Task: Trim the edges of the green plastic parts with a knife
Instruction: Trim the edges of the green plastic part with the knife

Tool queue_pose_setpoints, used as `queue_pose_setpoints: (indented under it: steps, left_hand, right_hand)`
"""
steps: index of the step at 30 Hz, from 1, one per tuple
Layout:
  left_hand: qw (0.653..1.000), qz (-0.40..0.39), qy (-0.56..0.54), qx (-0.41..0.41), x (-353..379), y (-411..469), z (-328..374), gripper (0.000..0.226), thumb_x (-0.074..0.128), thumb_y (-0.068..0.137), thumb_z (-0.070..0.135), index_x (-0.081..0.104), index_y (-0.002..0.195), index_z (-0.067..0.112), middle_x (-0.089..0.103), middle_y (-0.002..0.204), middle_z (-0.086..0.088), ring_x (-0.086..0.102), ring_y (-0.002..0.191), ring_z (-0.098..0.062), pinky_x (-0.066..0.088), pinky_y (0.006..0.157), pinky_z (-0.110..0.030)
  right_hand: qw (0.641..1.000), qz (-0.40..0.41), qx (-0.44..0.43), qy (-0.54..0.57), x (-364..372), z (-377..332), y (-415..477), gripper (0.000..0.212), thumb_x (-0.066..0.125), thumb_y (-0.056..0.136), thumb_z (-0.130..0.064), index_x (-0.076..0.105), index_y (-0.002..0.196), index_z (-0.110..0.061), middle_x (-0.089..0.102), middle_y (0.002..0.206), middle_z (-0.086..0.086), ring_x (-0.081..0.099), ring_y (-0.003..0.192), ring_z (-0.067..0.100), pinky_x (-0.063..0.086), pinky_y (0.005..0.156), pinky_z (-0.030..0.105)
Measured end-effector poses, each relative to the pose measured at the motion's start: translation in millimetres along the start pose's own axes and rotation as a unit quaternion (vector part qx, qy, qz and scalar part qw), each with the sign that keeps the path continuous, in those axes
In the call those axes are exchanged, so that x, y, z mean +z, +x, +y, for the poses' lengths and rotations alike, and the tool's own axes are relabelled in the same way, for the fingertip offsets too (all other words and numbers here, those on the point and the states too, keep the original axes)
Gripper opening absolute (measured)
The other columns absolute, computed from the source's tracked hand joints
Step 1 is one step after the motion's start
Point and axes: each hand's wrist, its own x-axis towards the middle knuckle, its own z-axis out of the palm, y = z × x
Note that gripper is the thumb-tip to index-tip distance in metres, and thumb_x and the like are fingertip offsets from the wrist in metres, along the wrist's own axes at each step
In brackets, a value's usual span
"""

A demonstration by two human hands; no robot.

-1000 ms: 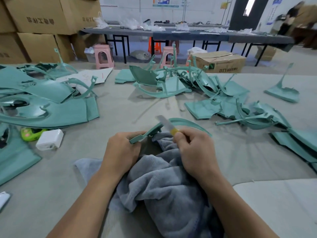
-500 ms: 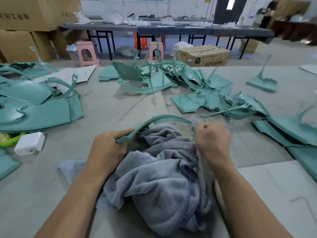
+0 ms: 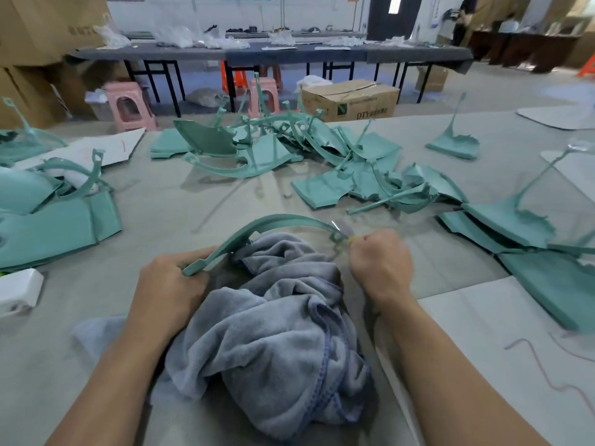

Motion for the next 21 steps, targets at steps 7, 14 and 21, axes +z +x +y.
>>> queue_pose_setpoints:
  steps: [7, 14, 21]
  left_hand:
    - [1.0, 0.016, 0.02, 0.011, 0.7, -1.0, -0.4, 0.04, 0.06, 0.072, 0.007, 0.048, 0.085, 0.042, 0.049, 0.046, 0.015, 0.042, 0.041, 0.008, 0.029, 0.039, -0.004]
    - [1.0, -0.006, -0.002, 0.008, -0.5, -1.8, 1.1, 0.036, 0.059, 0.071, 0.008, 0.058, 0.071, 0.044, 0.051, 0.046, 0.023, 0.043, 0.042, 0.014, 0.029, 0.041, -0.002]
    - [1.0, 0.013, 0.012, -0.005, 2.1, 0.7, 0.4, 0.034, 0.058, 0.066, 0.011, 0.054, 0.078, 0.044, 0.051, 0.049, 0.016, 0.041, 0.041, 0.011, 0.031, 0.042, -0.004]
  right_hand:
    - [0.995, -0.01, -0.058, 0.086, -2.0, -12.6, -8.1, 0.038, 0.055, 0.098, -0.026, 0.068, 0.067, -0.007, 0.066, 0.066, 0.008, 0.061, 0.067, 0.033, 0.045, 0.061, 0.04]
    - [0.905, -0.178, -0.292, 0.255, 3.1, -69.9, -64.0, 0.027, 0.06, 0.094, -0.026, 0.065, 0.069, -0.018, 0.054, 0.053, -0.01, 0.046, 0.05, 0.006, 0.035, 0.051, 0.023]
    - [0.995, -0.048, -0.078, 0.05, 9.8, -32.0, -8.8, 0.035, 0.054, 0.096, -0.027, 0.067, 0.071, -0.007, 0.065, 0.066, 0.006, 0.06, 0.072, 0.034, 0.039, 0.062, 0.032]
